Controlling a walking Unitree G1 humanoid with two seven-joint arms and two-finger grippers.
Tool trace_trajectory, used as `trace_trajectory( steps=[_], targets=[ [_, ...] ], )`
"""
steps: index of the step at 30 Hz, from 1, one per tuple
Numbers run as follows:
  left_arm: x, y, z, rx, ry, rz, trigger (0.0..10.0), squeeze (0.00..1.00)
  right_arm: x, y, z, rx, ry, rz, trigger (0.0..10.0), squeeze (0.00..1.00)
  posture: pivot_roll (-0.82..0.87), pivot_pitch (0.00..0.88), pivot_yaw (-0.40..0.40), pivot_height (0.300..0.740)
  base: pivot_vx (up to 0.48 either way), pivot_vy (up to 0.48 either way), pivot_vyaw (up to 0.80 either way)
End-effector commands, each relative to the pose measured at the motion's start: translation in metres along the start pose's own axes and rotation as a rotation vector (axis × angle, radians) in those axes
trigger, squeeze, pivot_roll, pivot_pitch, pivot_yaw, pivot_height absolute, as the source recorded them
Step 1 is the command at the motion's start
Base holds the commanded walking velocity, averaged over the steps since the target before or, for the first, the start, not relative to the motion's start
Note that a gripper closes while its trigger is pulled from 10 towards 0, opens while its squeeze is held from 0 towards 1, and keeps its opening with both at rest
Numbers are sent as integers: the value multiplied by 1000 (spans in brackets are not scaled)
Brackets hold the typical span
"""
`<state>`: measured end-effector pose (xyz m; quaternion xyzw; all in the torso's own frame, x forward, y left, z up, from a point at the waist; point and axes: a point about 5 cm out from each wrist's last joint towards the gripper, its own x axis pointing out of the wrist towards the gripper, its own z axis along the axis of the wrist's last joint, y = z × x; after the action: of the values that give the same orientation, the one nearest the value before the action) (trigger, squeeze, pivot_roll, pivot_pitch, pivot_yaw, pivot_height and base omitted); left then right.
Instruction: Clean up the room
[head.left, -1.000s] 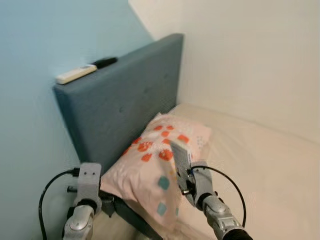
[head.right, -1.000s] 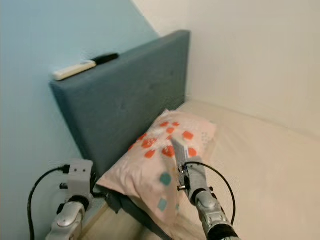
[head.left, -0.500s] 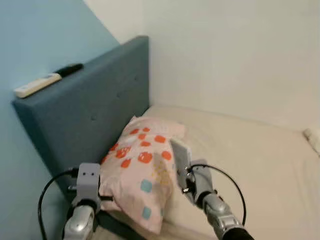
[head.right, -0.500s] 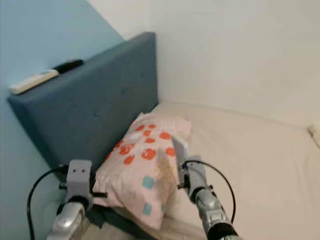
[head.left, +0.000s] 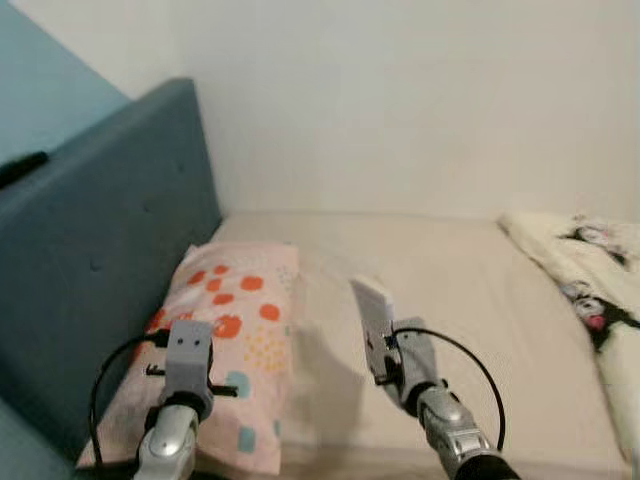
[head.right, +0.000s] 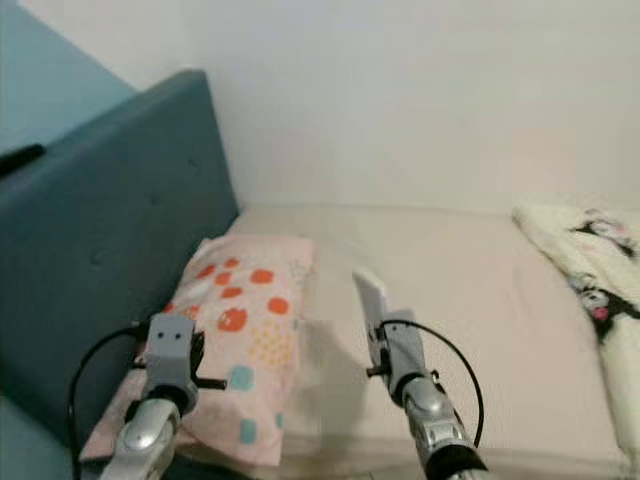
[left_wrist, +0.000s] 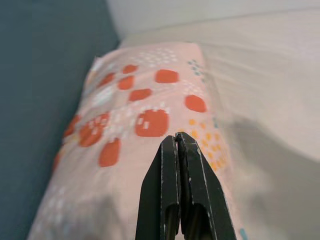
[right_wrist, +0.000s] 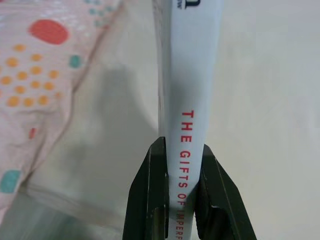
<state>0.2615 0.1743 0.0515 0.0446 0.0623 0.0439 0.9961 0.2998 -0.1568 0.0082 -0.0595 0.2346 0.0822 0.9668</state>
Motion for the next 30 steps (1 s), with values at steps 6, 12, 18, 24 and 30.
trace_trajectory(
  steps=[6,12,18,24,30],
  targets=[
    [-1,2,-3,4,11,6,10000,0,2,6,5,5,-27,18,10000,0,-52,0,14,740,0,0,-800],
    [-3,3,-4,-1,6,17,10000,0,2,6,7,-7,-30,26,10000,0,-57,0,15,740,0,0,-506],
    [-4,4,-5,-5,6,23,10000,0,2,6,7,-17,-24,39,10000,0,-57,0,11,740,0,0,0],
    [-4,5,-5,-3,4,38,10000,0,3,10,8,-30,-30,65,10000,0,-56,0,6,740,0,0,0],
    [-3,6,-4,-7,-5,56,10000,0,5,15,12,-40,-40,86,10000,0,-53,0,-5,740,0,0,0]
  ],
)
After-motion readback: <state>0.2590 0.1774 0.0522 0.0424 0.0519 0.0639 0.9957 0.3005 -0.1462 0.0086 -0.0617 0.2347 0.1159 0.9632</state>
